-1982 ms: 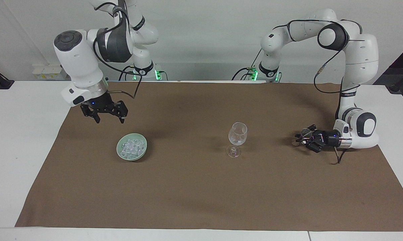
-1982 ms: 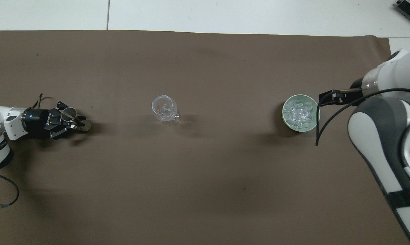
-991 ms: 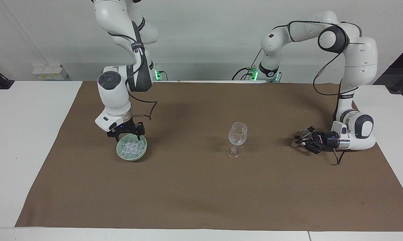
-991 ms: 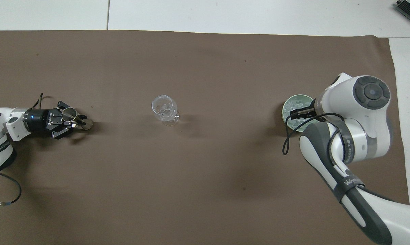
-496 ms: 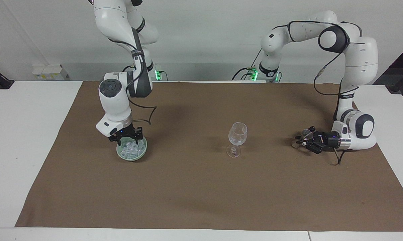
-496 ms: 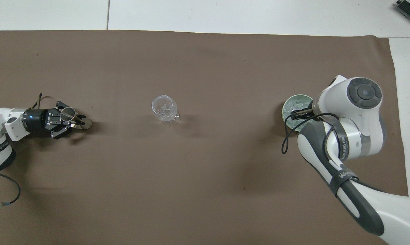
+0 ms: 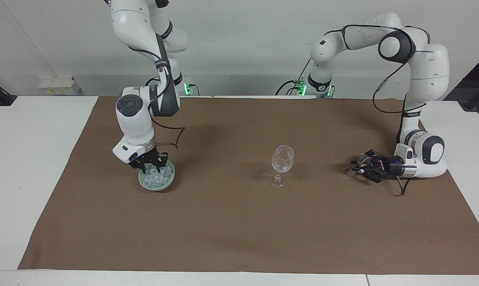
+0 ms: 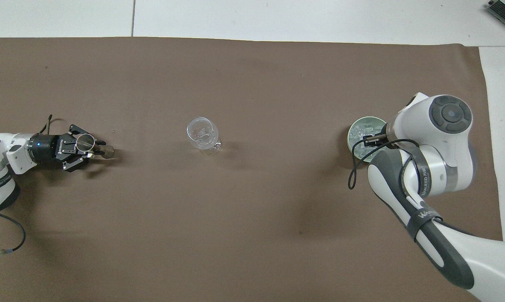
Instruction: Pour wine and add ice with both arms
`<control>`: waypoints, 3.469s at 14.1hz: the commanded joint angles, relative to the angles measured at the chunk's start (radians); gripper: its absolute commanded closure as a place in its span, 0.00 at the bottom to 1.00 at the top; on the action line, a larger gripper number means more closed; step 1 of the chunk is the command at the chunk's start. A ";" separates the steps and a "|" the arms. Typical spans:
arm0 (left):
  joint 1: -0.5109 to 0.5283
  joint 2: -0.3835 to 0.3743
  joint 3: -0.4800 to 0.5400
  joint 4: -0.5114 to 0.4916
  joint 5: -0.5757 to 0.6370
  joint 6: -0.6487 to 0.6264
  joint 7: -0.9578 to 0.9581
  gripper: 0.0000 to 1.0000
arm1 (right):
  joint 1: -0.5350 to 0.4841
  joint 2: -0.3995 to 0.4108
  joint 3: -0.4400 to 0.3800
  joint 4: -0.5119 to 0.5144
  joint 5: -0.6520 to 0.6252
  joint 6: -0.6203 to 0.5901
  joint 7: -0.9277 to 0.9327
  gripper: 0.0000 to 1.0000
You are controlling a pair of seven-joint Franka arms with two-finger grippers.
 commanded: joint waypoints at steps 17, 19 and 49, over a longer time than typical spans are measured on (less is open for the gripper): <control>-0.005 -0.235 0.075 0.200 0.256 -0.003 -0.040 0.13 | 0.003 -0.107 0.031 0.158 0.040 -0.117 0.076 1.00; -0.031 -0.292 0.077 0.201 0.290 0.055 -0.092 0.14 | 0.003 -0.109 0.060 0.244 0.058 -0.190 0.119 1.00; -0.364 -0.890 0.074 0.036 0.928 0.264 -2.072 0.00 | 0.302 0.160 0.310 0.496 0.351 0.067 0.935 1.00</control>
